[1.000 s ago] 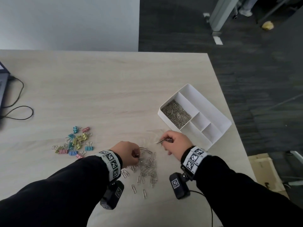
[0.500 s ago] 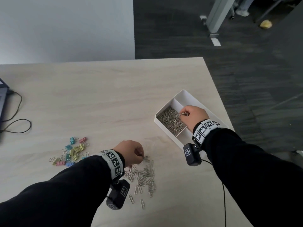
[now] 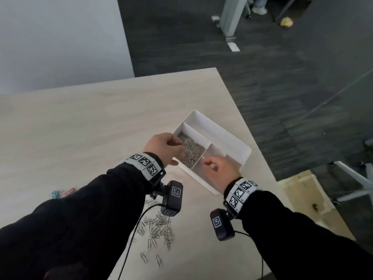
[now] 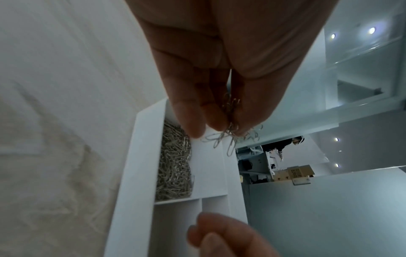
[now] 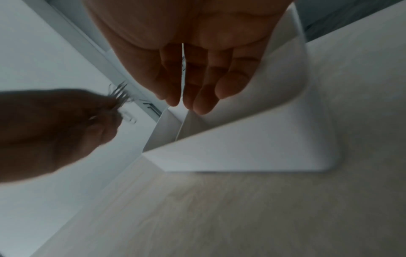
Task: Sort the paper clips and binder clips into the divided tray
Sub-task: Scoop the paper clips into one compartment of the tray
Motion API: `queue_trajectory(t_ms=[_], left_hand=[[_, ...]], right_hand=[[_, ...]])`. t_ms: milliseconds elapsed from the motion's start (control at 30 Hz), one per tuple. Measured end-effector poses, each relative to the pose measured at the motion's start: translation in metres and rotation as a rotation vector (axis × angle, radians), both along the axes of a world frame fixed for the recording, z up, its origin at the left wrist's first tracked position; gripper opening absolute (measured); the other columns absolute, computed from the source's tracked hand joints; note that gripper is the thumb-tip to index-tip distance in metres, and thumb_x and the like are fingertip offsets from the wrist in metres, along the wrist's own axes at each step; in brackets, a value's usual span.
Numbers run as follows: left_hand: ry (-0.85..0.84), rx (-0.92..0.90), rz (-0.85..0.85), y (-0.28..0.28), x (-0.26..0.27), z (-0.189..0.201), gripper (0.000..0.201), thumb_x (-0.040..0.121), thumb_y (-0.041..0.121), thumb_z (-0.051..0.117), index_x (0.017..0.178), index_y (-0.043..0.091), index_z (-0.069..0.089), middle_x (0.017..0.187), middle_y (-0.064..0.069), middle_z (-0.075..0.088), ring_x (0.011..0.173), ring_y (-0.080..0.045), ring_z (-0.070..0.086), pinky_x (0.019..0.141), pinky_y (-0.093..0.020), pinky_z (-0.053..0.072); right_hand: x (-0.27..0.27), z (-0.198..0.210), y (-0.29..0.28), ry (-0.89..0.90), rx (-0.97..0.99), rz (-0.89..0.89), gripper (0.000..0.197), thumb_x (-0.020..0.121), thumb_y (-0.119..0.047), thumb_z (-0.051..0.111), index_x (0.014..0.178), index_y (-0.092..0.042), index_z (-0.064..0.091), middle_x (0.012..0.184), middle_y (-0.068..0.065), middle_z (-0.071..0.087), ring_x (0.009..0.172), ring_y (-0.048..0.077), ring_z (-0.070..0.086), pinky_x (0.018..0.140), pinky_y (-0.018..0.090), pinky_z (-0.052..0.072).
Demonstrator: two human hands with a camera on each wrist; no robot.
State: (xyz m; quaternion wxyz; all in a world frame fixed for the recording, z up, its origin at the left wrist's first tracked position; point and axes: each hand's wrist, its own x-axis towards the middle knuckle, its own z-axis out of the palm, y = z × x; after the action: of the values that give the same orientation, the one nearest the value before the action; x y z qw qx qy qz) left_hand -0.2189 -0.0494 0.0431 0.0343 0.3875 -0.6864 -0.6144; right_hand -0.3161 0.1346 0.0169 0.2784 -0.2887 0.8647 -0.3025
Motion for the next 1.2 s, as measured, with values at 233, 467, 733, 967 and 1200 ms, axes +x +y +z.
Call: queue_trajectory(t_ms=[233, 467, 733, 967, 1200], left_hand=[[-0.016, -0.027, -0.049, 0.009, 0.011, -0.015, 0.017, 0.084, 0.020, 0.070, 0.100, 0.025, 0.070, 0.090, 0.004, 0.073, 0.085, -0.014, 0.072, 0.062, -0.033, 0.062], [-0.322, -0.281, -0.121, -0.014, 0.085, -0.045, 0.024, 0.087, 0.020, 0.057, 0.102, 0.033, 0.071, 0.104, 0.006, 0.072, 0.090, -0.020, 0.068, 0.083, -0.034, 0.058], [-0.586, -0.446, -0.290, 0.004, 0.168, -0.073, 0.060, 0.084, 0.003, 0.043, 0.140, 0.024, 0.047, 0.143, -0.001, 0.039, 0.128, -0.025, 0.040, 0.109, -0.036, 0.037], [-0.521, -0.492, -0.416, 0.044, 0.198, -0.079, 0.061, 0.086, 0.009, 0.042, 0.142, 0.034, 0.040, 0.136, 0.000, 0.036, 0.122, -0.027, 0.035, 0.105, -0.039, 0.040], [-0.313, -0.403, -0.390, 0.045, 0.229, -0.081, 0.062, 0.079, -0.006, 0.043, 0.130, 0.024, 0.060, 0.125, 0.000, 0.052, 0.116, -0.021, 0.052, 0.106, -0.034, 0.040]], right_hand=[[0.026, -0.009, 0.018, -0.041, -0.016, 0.016, 0.010, 0.088, -0.024, 0.063, 0.093, -0.022, 0.072, 0.085, -0.007, 0.068, 0.074, 0.010, 0.061, 0.075, 0.025, 0.051], [0.047, -0.019, 0.020, 0.004, 0.016, 0.173, 0.010, 0.087, -0.025, 0.063, 0.091, -0.024, 0.072, 0.084, -0.013, 0.066, 0.062, -0.004, 0.054, 0.063, 0.005, 0.039], [0.092, -0.048, 0.009, 0.027, 0.267, 0.405, 0.049, 0.082, -0.027, 0.062, 0.130, -0.021, 0.056, 0.125, -0.001, 0.048, 0.108, 0.017, 0.054, 0.101, 0.026, 0.039], [0.130, -0.056, -0.008, 0.190, 0.375, 0.552, 0.071, 0.078, -0.038, 0.063, 0.143, -0.027, 0.035, 0.134, 0.000, 0.032, 0.121, 0.025, 0.037, 0.105, 0.037, 0.039], [0.152, -0.061, -0.005, 0.261, 0.312, 0.797, 0.065, 0.083, -0.043, 0.054, 0.144, -0.028, 0.036, 0.129, 0.000, 0.037, 0.115, 0.024, 0.040, 0.097, 0.043, 0.044]])
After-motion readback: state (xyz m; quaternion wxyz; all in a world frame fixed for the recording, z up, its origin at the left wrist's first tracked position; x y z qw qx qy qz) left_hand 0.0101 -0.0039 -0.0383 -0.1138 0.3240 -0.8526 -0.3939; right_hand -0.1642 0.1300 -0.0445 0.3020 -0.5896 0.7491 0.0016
